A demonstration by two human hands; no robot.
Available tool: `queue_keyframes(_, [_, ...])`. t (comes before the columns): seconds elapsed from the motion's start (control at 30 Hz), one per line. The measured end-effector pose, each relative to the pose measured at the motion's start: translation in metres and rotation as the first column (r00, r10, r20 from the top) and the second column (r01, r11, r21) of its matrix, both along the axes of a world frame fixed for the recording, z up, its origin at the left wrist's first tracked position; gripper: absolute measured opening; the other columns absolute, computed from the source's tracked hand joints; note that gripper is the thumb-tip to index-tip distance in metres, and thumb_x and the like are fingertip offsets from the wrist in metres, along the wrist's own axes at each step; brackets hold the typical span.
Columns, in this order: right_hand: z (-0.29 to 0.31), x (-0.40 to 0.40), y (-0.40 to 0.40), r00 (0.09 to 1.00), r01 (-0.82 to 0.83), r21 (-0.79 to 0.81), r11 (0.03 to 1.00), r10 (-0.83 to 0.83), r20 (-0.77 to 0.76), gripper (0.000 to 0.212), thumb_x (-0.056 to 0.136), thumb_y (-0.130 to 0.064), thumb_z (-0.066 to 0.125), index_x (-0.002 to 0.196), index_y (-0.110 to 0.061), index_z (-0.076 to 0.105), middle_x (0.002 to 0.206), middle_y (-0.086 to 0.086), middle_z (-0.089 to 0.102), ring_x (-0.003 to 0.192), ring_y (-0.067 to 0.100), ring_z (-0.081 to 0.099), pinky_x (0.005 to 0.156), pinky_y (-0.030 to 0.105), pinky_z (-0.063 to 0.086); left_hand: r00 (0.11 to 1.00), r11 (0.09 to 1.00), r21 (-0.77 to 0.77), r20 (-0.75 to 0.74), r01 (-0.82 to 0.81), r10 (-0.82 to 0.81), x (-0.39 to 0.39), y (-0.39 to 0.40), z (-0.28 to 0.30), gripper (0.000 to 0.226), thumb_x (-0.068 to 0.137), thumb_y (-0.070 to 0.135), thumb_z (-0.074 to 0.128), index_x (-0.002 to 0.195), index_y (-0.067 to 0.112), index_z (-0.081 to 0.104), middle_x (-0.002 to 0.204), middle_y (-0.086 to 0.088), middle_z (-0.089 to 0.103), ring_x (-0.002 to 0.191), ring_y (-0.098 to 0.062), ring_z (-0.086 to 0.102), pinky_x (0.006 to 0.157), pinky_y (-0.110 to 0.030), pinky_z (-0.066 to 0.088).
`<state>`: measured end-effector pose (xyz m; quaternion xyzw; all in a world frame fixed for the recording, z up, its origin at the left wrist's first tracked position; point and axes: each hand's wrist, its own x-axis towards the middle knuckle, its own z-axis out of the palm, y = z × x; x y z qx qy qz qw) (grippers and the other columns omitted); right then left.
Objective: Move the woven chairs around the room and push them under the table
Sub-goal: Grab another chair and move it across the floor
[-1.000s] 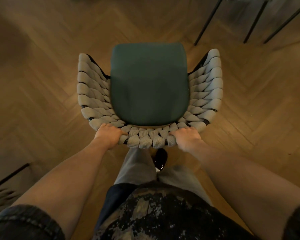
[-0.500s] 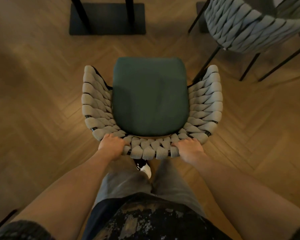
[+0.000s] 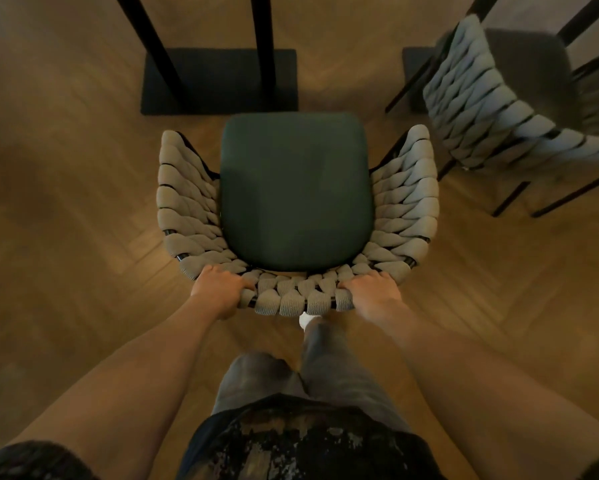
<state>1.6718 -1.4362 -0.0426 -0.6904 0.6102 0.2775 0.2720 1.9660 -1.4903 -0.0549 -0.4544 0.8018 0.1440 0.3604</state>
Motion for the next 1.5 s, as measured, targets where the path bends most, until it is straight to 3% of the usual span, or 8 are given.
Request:
queue_keyframes(0.37, [0.001, -0.031, -0.182, 1.0, 0.003, -0.007, 1.0, -0.003, 0.013, 0.044, 0.099, -0.018, 0.053, 0.138, -0.035, 0.054, 0.133, 0.002, 0.062, 0.129, 0.03, 0.048, 0.11, 0.047, 0.036, 0.999, 0.999, -0.043, 0.034, -0.005, 0.007, -0.032, -0.175, 0.007, 0.018, 0.092, 0.037, 0.06, 0.11, 0.035, 0.059, 0.103, 0.007, 0.063, 0.103, -0.019, 0.056, 0.095, -0.038, 0.039])
queue_keyframes(0.7, [0.001, -0.034, -0.278, 0.998, 0.042, -0.002, 0.999, -0.042, 0.038, 0.047, 0.098, -0.017, 0.056, 0.142, -0.036, 0.052, 0.137, 0.003, 0.059, 0.132, 0.033, 0.044, 0.112, 0.049, 0.032, 1.0, 1.0, 0.003, 0.015, 0.009, -0.009, -0.033, -0.282, 0.004, 0.035, 0.093, 0.038, 0.059, 0.126, 0.049, 0.054, 0.107, 0.01, 0.062, 0.105, -0.02, 0.051, 0.094, -0.038, 0.036])
queue_keyframes(1.07, [-0.002, -0.041, -0.287, 1.0, 0.014, 0.055, 0.998, -0.016, 0.023, 0.056, 0.096, -0.016, 0.057, 0.147, -0.036, 0.047, 0.138, 0.003, 0.059, 0.133, 0.033, 0.045, 0.114, 0.052, 0.029, 1.0, 1.0, 0.021, -0.007, 0.008, -0.008, -0.041, -0.287, 0.007, 0.041, 0.095, 0.034, 0.058, 0.131, 0.05, 0.05, 0.119, 0.01, 0.062, 0.114, -0.022, 0.05, 0.1, -0.04, 0.035])
queue_keyframes(1.3, [0.004, -0.045, -0.285, 0.997, 0.004, 0.029, 1.0, -0.006, 0.072, 0.054, 0.095, -0.017, 0.06, 0.145, -0.033, 0.05, 0.134, 0.002, 0.061, 0.131, 0.03, 0.046, 0.115, 0.048, 0.03, 1.0, 1.0, -0.005, 0.0, -0.012, 0.012, -0.039, -0.287, 0.002, 0.033, 0.093, 0.036, 0.059, 0.124, 0.045, 0.056, 0.114, 0.009, 0.063, 0.11, -0.021, 0.049, 0.099, -0.039, 0.035])
queue_keyframes(1.5, [0.008, -0.043, -0.285, 0.996, -0.007, 0.021, 1.0, 0.005, 0.084, 0.054, 0.093, -0.017, 0.062, 0.144, -0.031, 0.051, 0.134, 0.002, 0.061, 0.13, 0.03, 0.047, 0.114, 0.047, 0.031, 1.0, 0.999, -0.036, 0.002, -0.02, 0.02, -0.038, -0.285, 0.004, 0.038, 0.094, 0.035, 0.06, 0.13, 0.045, 0.053, 0.121, 0.006, 0.062, 0.116, -0.023, 0.048, 0.101, -0.04, 0.035])
